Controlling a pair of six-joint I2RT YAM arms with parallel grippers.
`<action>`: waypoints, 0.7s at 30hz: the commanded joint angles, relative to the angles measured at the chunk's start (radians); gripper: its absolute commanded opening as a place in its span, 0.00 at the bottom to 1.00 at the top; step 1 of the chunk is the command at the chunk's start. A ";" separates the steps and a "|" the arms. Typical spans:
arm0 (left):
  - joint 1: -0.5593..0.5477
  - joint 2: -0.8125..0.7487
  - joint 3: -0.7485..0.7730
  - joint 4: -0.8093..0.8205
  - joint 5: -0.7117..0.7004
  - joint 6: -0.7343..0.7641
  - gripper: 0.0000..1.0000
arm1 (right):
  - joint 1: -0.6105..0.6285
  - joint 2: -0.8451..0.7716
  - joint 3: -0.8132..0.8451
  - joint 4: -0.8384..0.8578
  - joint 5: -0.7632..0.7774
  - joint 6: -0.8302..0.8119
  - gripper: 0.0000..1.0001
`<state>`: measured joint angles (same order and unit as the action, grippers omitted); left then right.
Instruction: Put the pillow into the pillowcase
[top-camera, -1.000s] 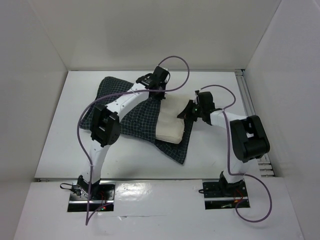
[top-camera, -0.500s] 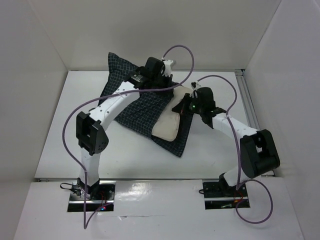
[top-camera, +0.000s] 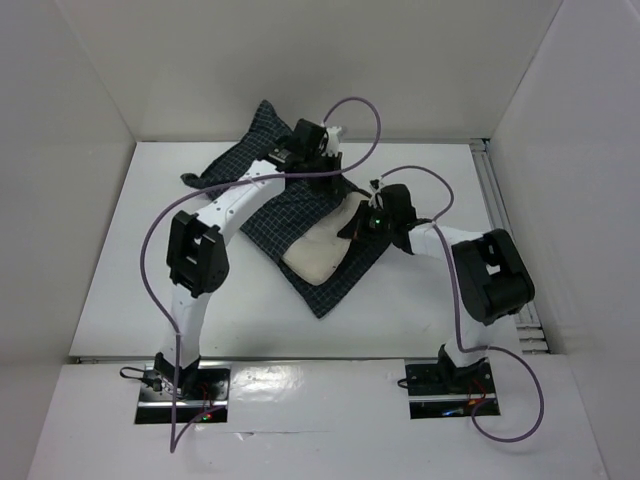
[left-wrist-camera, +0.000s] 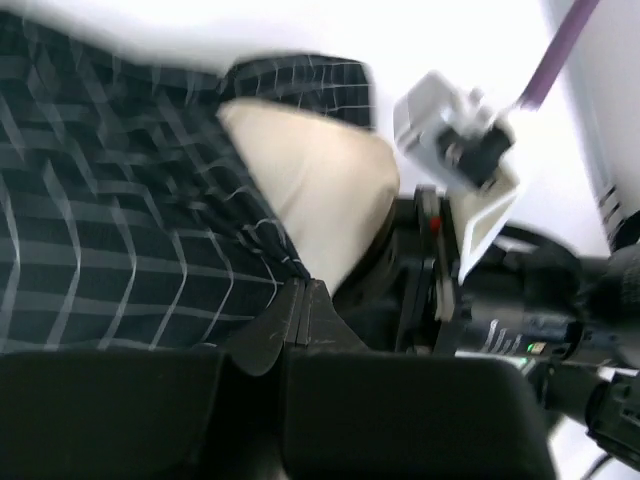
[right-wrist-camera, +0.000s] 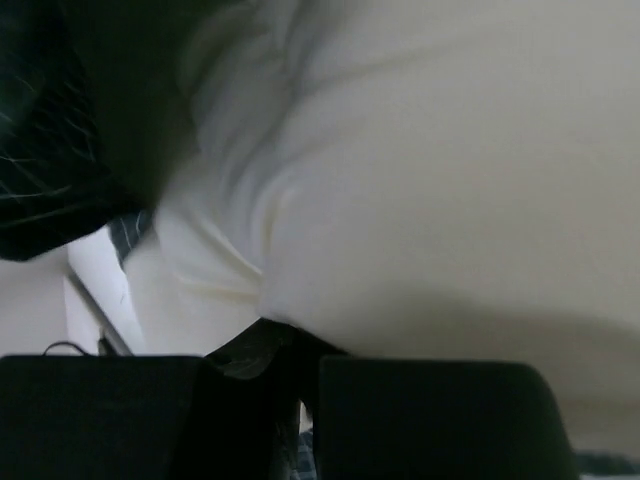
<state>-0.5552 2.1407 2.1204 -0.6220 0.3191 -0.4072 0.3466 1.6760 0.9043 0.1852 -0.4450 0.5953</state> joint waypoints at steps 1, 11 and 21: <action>-0.041 -0.094 -0.090 0.017 0.213 -0.090 0.00 | 0.014 -0.031 0.018 0.166 -0.066 0.023 0.00; -0.120 -0.406 -0.260 -0.016 0.097 -0.211 0.00 | -0.029 -0.266 -0.058 0.034 -0.109 -0.002 0.00; -0.206 -0.338 -0.139 -0.015 0.025 -0.265 0.00 | -0.038 -0.288 -0.081 0.078 -0.152 -0.014 0.00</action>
<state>-0.7231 1.7733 1.9152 -0.6861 0.2180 -0.6117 0.3046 1.3632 0.8223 0.0708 -0.5724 0.5488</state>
